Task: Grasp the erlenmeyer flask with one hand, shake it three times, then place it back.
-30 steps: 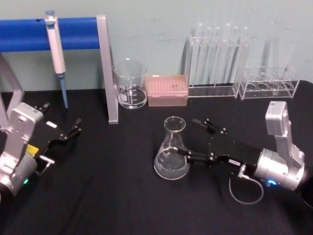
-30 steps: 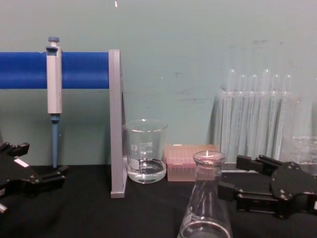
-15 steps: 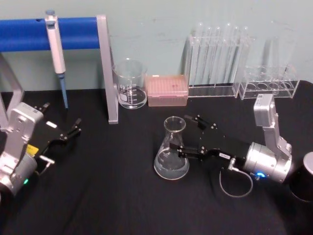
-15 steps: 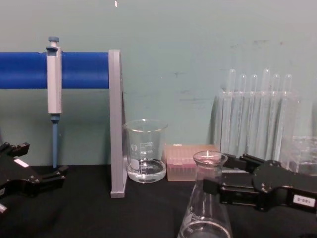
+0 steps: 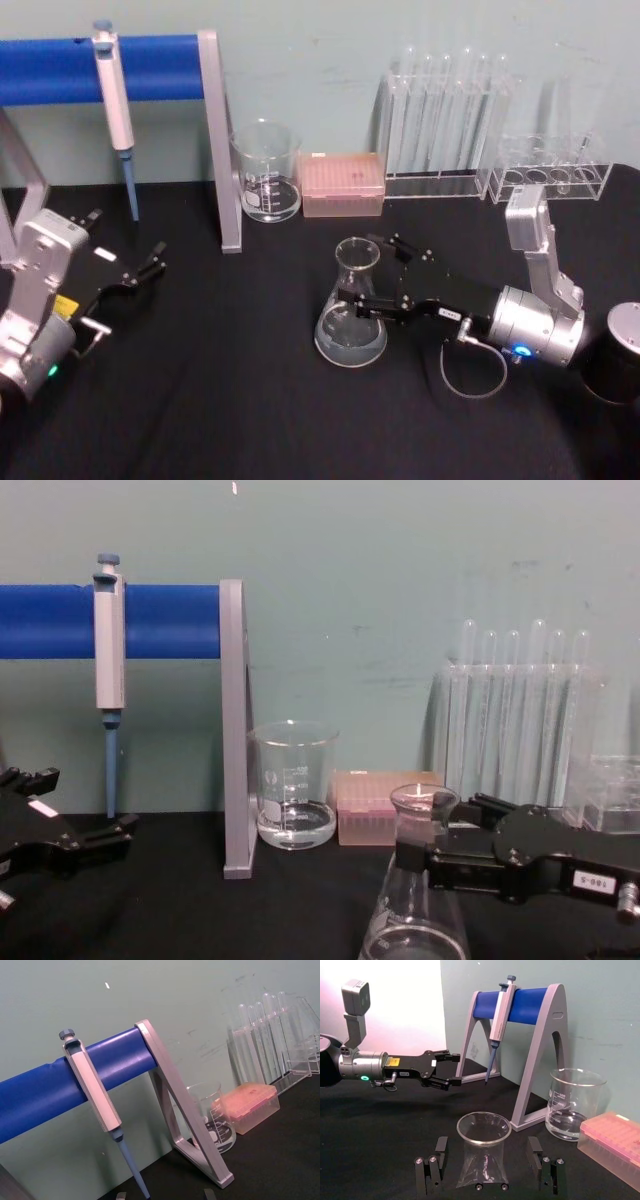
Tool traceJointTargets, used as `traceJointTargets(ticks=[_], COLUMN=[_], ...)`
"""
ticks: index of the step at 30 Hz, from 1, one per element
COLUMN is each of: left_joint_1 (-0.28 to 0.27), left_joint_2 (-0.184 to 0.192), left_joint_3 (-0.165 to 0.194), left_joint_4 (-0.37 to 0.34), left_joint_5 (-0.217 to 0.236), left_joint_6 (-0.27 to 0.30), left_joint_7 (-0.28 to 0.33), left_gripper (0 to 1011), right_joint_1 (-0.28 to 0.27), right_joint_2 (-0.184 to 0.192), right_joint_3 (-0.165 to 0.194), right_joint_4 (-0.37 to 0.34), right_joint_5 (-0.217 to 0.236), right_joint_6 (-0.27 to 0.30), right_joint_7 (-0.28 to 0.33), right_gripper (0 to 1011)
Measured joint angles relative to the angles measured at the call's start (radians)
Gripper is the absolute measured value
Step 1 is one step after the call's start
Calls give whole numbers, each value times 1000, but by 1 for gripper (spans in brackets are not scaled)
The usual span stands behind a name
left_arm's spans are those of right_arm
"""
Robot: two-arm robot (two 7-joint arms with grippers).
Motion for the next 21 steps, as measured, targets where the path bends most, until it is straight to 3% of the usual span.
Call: traceJointTargets(ticks=[21], left_joint_1=[0], left_joint_2=[0], left_joint_3=[0], left_joint_4=[0], left_joint_5=[0], left_joint_6=[0], left_joint_7=[0], left_gripper=[1001], right_joint_1=[17], right_joint_2=[-12], right_joint_3=[-15], right_joint_4=[24], right_joint_5=[-5], right_joint_6=[8], right_joint_7=[-3], right_gripper=[1000])
